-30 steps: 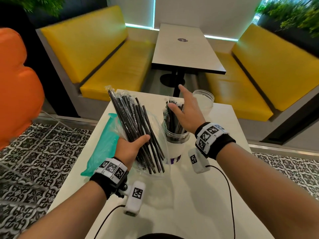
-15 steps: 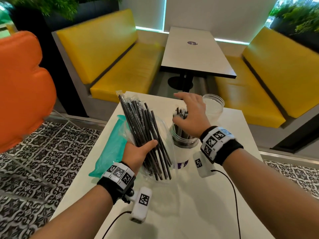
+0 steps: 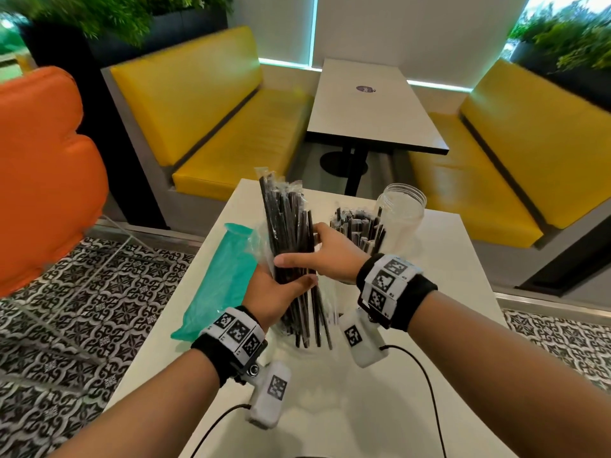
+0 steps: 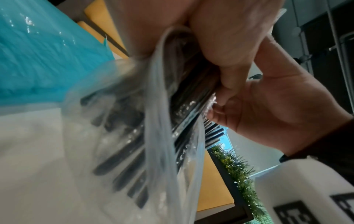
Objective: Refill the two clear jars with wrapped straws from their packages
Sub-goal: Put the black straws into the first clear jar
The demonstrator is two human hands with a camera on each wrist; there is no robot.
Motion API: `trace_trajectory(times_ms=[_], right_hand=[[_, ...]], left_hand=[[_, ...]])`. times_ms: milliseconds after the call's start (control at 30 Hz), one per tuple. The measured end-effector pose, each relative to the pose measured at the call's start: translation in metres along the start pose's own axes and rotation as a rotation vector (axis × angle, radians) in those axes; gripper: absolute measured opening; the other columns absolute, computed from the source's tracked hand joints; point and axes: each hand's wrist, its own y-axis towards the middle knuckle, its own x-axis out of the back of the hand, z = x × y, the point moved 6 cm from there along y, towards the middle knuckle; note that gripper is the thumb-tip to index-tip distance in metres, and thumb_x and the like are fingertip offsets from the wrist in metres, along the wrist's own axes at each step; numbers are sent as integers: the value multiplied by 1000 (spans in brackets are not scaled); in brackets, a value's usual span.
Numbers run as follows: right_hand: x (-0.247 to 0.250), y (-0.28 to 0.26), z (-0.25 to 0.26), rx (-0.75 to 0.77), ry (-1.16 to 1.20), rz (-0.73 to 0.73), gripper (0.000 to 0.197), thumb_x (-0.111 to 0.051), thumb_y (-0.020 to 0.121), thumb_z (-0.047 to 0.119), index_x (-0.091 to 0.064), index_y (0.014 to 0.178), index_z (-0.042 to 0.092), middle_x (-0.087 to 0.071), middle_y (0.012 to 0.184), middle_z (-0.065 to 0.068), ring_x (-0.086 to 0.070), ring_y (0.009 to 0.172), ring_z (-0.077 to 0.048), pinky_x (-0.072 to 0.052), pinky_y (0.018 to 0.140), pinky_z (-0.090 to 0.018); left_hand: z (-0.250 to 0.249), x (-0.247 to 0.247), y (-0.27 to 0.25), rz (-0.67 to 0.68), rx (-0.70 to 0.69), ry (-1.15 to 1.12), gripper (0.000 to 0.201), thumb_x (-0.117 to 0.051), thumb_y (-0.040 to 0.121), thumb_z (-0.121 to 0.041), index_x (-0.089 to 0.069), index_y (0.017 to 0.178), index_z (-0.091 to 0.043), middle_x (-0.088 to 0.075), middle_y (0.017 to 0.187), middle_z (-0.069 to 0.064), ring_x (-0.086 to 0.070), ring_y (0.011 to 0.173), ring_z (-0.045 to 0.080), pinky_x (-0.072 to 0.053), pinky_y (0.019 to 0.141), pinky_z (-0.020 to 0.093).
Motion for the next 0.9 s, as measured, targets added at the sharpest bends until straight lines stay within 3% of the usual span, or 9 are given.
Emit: trace_trajectory(times_ms=[67,133,267,300,367,433,633,767,900], right_hand=[[-1,4,-4,-8,10,-37,68,-84,68,49,-53,120,19,-65,109,6,-61,91,-6,-53,83,-22],[-4,8,-9,-13,27,-37,80,-86,64,48,-49,128,16,-64,117,1,-64,102,-14,-55,92,-36],[-11,9,-17,-71,161,8,90,-87,66,38,-37,137,14,-60,126,-1,-61,113,-16,-51,100,-36],[-12,9,-19,-78,152,13,93,-87,65,40,-36,138,14,-60,127,0,-61,113,-17,-51,100,-36],[-11,9,-22,-86,143,15,97,-88,56,49,-42,135,16,-63,123,1,-63,110,-16,-53,98,-39],[-9,9,-23,-70,183,17,80,-88,61,40,-52,128,15,-68,116,0,-67,106,-17,-54,97,-40],[2,6,-22,-24,338,-43,49,-82,76,13,-57,117,16,-70,112,-2,-68,105,-16,-54,97,-38],[8,7,-17,21,389,-46,42,-78,80,8,-57,115,17,-71,108,2,-69,99,-9,-56,88,-26],[8,9,-13,49,359,-71,43,-79,77,9,-60,117,11,-73,107,-2,-71,98,-13,-57,87,-30]], left_hand=[[-4,-1,-1,31,-15,48,70,-87,62,-48,-63,126,-30,-72,119,-5,-67,114,16,-52,103,48],[-9,-6,-2,74,-17,74,64,-88,70,-39,-59,127,-30,-70,122,-5,-66,115,15,-51,105,44],[-18,-17,-6,110,-74,71,64,-85,78,-16,-54,135,-21,-65,122,-5,-62,106,-2,-47,97,12],[-18,-19,-6,118,-84,66,65,-85,77,-16,-54,134,-21,-65,124,-5,-62,108,-2,-46,97,11],[-18,-23,-7,140,-85,72,67,-88,73,-26,-56,132,-23,-66,126,-5,-62,117,8,-46,107,26],[-16,-25,-7,137,-91,79,81,-89,64,-46,-57,134,-22,-66,128,-5,-61,123,12,-46,111,38],[-10,-18,3,52,-102,124,102,-83,53,-77,-51,140,-34,-62,135,-8,-56,130,15,-43,113,47],[1,-10,11,16,-44,113,102,-86,50,-75,-49,139,-42,-63,135,-11,-58,129,15,-45,110,48],[3,-14,12,34,-13,46,100,-91,48,-70,-53,135,-39,-68,129,-8,-62,124,18,-47,108,49]])
